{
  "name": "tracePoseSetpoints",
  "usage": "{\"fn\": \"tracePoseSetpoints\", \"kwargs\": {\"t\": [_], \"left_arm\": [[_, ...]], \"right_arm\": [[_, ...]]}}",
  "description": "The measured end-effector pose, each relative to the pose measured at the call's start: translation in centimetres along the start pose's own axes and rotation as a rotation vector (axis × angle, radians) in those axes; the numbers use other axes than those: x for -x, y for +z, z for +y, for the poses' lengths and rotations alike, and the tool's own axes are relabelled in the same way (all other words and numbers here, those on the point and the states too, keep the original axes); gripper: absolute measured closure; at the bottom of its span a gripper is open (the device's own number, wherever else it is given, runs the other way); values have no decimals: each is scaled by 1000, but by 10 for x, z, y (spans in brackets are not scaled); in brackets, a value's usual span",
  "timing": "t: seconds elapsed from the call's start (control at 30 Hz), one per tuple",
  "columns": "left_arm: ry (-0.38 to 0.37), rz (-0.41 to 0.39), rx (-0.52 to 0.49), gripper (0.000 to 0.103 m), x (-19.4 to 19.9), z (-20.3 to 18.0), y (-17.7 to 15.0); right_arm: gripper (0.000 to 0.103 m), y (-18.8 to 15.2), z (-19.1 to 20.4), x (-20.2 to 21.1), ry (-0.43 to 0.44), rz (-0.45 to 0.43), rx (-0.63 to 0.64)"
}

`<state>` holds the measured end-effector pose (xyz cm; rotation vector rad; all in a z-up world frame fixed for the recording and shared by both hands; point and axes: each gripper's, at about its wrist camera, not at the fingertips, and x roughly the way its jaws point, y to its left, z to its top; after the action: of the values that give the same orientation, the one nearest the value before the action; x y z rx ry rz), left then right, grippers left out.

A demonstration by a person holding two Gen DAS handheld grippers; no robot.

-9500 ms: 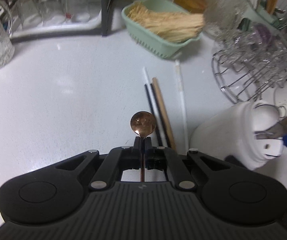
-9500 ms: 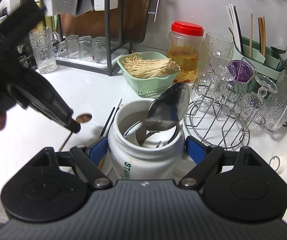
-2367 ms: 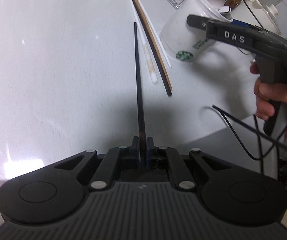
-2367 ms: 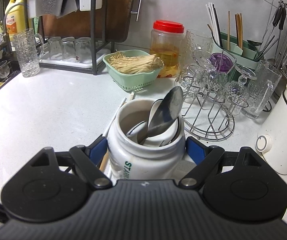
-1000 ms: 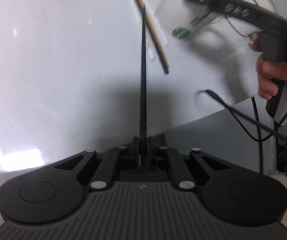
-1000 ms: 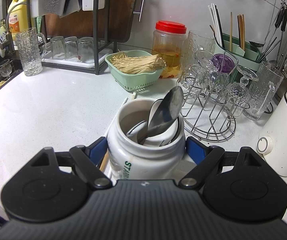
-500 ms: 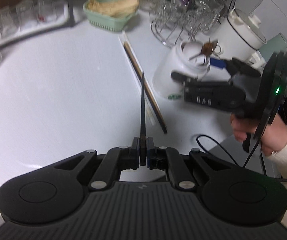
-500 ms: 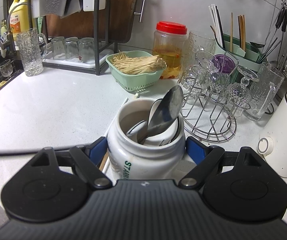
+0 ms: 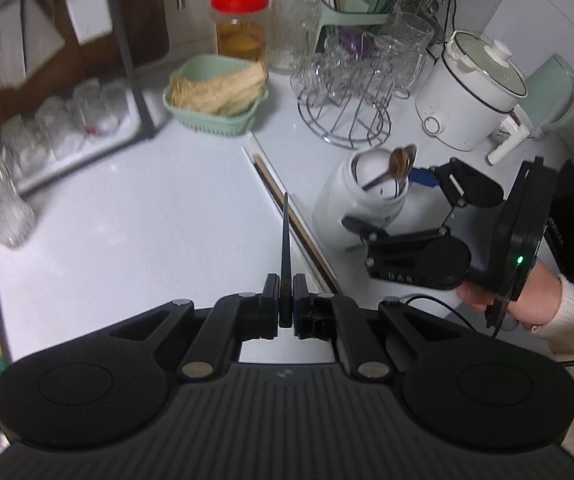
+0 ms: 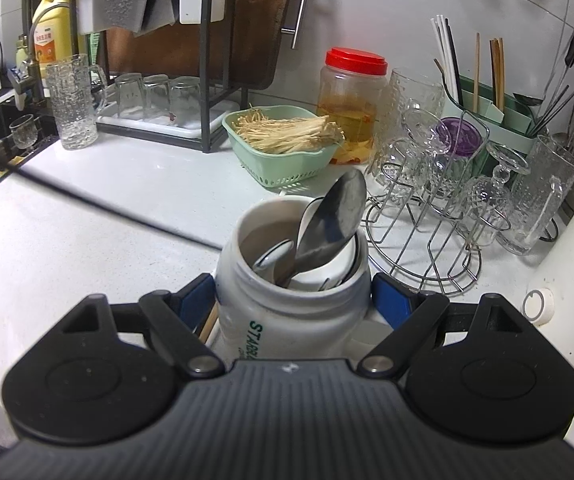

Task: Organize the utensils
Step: 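Lift the black chopstick with the left tool toward the mug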

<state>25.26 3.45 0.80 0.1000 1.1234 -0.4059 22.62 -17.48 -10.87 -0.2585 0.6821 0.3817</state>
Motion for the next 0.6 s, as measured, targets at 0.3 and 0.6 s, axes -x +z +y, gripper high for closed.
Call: {"fn": "tracePoseSetpoints", "kwargs": {"t": [0.3,0.6], "left_arm": [[-17,33,-70,96,53,-10,57],[-66,114,-75,96,94,-28,92]], "right_arm": [[15,1,-3,0,27,5,22],[15,1,-5,0,51,8,44]]}}
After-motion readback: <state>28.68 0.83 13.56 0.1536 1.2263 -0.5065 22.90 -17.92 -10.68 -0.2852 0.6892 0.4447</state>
